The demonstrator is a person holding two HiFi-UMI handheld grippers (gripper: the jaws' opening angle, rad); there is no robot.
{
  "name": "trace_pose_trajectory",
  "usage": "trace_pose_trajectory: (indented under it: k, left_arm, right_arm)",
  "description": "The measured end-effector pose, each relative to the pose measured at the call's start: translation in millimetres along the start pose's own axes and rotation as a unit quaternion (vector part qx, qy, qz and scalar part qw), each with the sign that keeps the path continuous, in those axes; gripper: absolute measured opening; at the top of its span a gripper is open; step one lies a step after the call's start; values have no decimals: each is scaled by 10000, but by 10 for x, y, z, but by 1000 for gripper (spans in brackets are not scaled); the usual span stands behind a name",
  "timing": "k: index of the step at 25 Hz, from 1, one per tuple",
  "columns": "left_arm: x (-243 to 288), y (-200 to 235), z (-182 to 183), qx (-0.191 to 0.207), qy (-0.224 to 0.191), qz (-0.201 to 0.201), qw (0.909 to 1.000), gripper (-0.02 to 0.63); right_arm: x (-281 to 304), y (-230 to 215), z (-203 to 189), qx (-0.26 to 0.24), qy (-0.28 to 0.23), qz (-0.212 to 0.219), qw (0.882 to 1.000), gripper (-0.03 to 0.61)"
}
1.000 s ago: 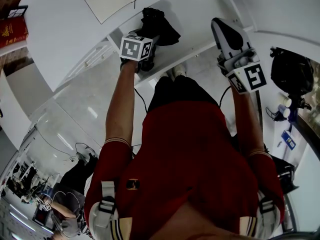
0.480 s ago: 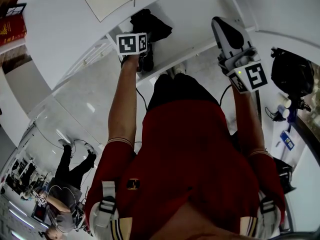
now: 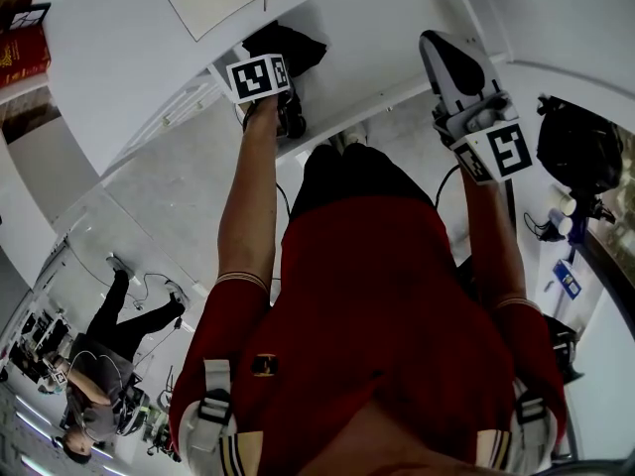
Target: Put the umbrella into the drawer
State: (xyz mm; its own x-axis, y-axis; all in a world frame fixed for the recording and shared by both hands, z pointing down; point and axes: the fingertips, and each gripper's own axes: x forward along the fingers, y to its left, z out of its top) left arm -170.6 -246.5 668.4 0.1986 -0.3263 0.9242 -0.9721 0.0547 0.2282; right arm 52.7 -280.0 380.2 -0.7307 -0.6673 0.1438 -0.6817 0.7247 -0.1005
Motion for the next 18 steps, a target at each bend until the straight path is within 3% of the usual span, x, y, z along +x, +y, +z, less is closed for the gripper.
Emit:
trace_pose_trajectory:
  k: [8,18]
  left_arm:
    - [31,20,12,33,6,513,9987,261]
    - [-64,-49,65,114,-82,537,9985,288]
  right_arm:
    - [-23,5,-19,28,2,-3,10000,-2]
    - [-54,71,-37,68,-50,31,10000,-2]
